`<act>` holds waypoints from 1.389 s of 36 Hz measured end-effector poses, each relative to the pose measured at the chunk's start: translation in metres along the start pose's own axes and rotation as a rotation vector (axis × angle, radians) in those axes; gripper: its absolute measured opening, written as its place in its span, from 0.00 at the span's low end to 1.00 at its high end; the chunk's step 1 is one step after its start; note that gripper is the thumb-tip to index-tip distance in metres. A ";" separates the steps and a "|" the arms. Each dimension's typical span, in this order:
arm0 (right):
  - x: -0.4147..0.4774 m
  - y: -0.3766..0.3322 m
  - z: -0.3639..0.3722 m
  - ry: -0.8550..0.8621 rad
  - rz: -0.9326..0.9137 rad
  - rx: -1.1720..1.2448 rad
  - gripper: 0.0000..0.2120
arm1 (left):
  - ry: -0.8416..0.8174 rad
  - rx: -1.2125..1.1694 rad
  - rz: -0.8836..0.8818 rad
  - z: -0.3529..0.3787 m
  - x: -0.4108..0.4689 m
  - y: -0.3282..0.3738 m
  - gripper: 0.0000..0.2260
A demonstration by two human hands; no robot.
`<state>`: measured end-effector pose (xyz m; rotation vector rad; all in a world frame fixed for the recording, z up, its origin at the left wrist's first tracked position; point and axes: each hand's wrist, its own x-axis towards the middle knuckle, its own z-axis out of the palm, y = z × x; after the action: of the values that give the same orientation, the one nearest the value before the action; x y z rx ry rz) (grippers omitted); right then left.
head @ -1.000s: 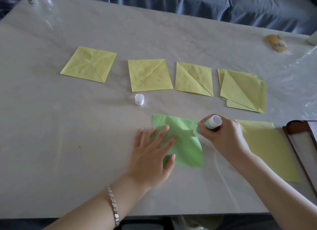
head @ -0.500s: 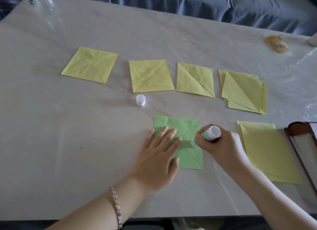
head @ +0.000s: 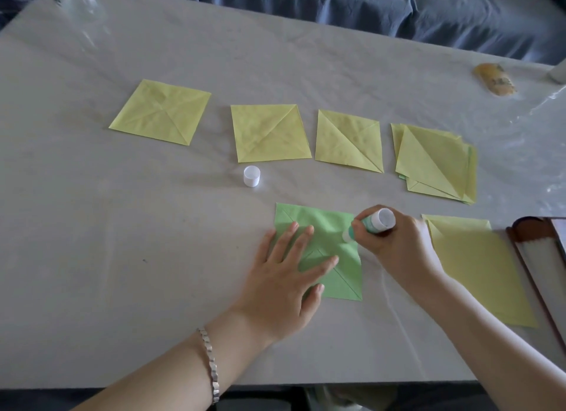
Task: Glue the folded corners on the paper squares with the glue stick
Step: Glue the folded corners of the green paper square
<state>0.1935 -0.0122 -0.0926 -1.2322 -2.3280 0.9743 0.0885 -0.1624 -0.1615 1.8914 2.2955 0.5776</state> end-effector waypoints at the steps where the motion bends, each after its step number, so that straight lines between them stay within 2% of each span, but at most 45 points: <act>1: -0.004 0.001 -0.001 -0.008 -0.001 0.002 0.04 | 0.003 0.004 0.007 0.000 0.000 0.000 0.19; 12: -0.021 0.005 -0.005 -0.056 -0.012 -0.028 0.07 | 0.020 0.015 0.039 0.000 0.002 0.000 0.18; 23: 0.016 0.003 0.001 0.037 0.005 -0.053 0.03 | -0.017 -0.013 0.044 0.002 -0.001 0.001 0.18; 32: -0.017 -0.001 0.000 -0.066 -0.039 -0.040 0.08 | -0.006 0.004 0.059 -0.001 -0.001 0.001 0.16; 39: -0.015 -0.020 -0.016 0.113 -0.108 0.048 0.08 | 0.007 0.002 0.058 0.000 -0.002 0.002 0.18; 45: -0.024 -0.018 -0.002 -0.093 -0.085 0.026 0.08 | 0.008 0.011 0.063 0.000 -0.002 0.002 0.18; 50: -0.022 -0.008 0.009 -0.095 -0.027 0.057 0.08 | 0.022 0.032 0.079 0.001 -0.003 0.001 0.18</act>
<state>0.1962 -0.0373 -0.0928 -1.1529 -2.3641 1.1045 0.0900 -0.1648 -0.1629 2.0080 2.2654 0.5766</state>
